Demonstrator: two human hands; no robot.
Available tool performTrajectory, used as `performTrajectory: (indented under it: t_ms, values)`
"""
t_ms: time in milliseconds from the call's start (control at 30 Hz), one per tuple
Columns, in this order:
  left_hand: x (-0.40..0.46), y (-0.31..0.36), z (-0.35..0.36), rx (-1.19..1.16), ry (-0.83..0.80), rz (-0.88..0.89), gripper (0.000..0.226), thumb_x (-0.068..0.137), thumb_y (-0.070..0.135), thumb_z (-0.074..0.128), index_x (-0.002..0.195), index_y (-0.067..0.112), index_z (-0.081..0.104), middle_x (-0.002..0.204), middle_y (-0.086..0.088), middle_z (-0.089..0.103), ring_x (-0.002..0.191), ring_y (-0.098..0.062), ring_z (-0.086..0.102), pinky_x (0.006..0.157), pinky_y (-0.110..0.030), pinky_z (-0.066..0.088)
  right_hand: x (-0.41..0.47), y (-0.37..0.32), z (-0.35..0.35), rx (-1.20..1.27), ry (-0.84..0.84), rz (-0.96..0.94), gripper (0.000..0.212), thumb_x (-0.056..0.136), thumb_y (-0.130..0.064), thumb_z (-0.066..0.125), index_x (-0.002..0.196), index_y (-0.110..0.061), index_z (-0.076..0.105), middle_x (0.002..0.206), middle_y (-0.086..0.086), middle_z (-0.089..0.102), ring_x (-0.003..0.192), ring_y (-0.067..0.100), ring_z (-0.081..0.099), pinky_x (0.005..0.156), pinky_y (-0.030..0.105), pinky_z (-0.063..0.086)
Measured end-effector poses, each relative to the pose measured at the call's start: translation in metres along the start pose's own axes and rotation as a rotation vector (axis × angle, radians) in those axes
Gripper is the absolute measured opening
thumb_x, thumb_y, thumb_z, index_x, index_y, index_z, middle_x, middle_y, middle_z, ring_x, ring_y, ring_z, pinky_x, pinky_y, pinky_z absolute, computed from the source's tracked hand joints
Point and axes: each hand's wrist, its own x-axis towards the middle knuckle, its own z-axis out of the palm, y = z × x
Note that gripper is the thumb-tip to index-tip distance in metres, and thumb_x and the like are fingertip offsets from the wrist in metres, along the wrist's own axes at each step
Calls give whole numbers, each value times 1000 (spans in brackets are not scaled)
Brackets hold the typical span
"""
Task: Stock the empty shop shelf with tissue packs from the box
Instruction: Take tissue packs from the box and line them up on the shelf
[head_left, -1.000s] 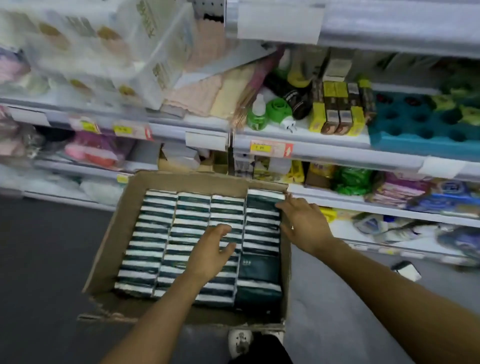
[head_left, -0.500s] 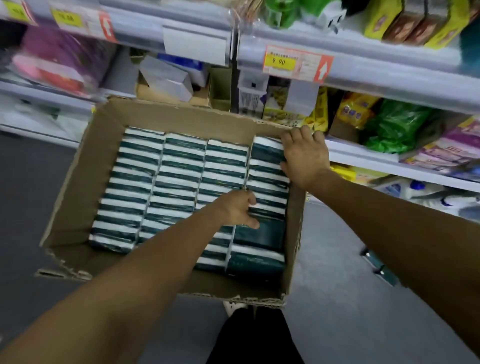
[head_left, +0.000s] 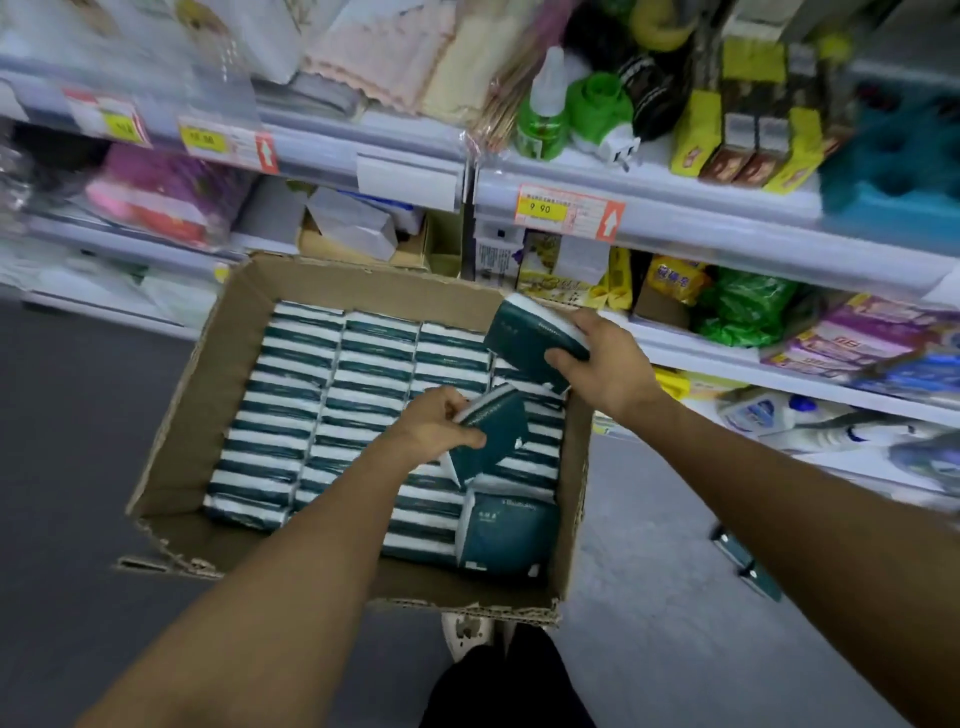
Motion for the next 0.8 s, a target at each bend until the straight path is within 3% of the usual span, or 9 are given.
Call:
performTrajectory:
  t_ms: [100, 167, 233, 333, 433, 533, 633, 733, 800]
  values:
    - [-24, 11, -20, -170, 133, 29, 27, 76, 13, 83, 82, 14, 57, 99, -11, 67, 95, -27, 65, 84, -38, 54, -19, -14, -22, 232, 5, 47, 30, 89, -25, 68, 117, -20, 59, 100, -3, 62, 90, 20, 61, 78, 35, 51]
    - [-43, 24, -32, -224, 162, 89, 24, 78, 13, 82, 80, 16, 58, 95, -8, 68, 93, -25, 66, 86, -37, 53, -32, -25, -37, 288, 9, 27, 21, 89, -23, 69, 106, -15, 60, 93, 1, 63, 83, 20, 61, 70, 34, 51]
    - [-66, 37, -43, -250, 191, 157, 20, 80, 13, 80, 80, 15, 60, 87, -3, 66, 87, -19, 64, 83, -31, 52, -45, -38, -55, 327, 13, 6, 21, 89, -21, 69, 106, -13, 61, 94, 5, 65, 84, 20, 63, 71, 35, 53]
    - [-102, 57, -63, -331, 237, 232, 18, 83, 12, 77, 92, 6, 63, 92, -7, 68, 87, -20, 66, 77, -29, 53, -64, -57, -88, 409, 31, -52, 25, 88, -16, 70, 111, -13, 62, 101, 4, 66, 93, 19, 64, 79, 32, 52]
    - [-132, 85, -87, -346, 289, 304, 25, 85, 13, 74, 104, 2, 63, 96, -4, 67, 83, -13, 65, 63, -13, 50, -77, -75, -127, 449, 82, -90, 27, 87, -13, 71, 111, -18, 61, 101, -2, 67, 95, 16, 64, 78, 25, 50]
    - [-155, 118, -109, -307, 368, 399, 27, 85, 17, 75, 107, 6, 61, 98, -1, 64, 81, -8, 61, 56, -5, 44, -89, -96, -168, 463, 136, -165, 30, 85, -12, 72, 111, -20, 59, 105, 2, 68, 96, 18, 65, 80, 31, 54]
    - [-166, 145, -128, -186, 380, 471, 27, 83, 23, 78, 102, 12, 61, 99, 0, 65, 86, -8, 61, 59, -5, 42, -94, -113, -204, 402, 168, -245, 34, 86, -14, 72, 116, -18, 58, 110, 5, 67, 98, 17, 65, 82, 32, 56]
    - [-183, 179, -143, -132, 392, 548, 26, 84, 22, 77, 101, 10, 62, 94, 2, 64, 81, -5, 59, 60, -10, 45, -100, -123, -244, 368, 242, -292, 38, 85, -18, 72, 120, -21, 57, 115, 3, 65, 104, 19, 63, 87, 41, 54]
    - [-194, 202, -148, -176, 395, 606, 23, 84, 20, 76, 101, 7, 65, 95, 0, 65, 84, -12, 61, 61, -16, 46, -105, -129, -271, 375, 302, -314, 38, 86, -18, 71, 119, -25, 54, 112, 7, 64, 97, 23, 64, 76, 41, 57]
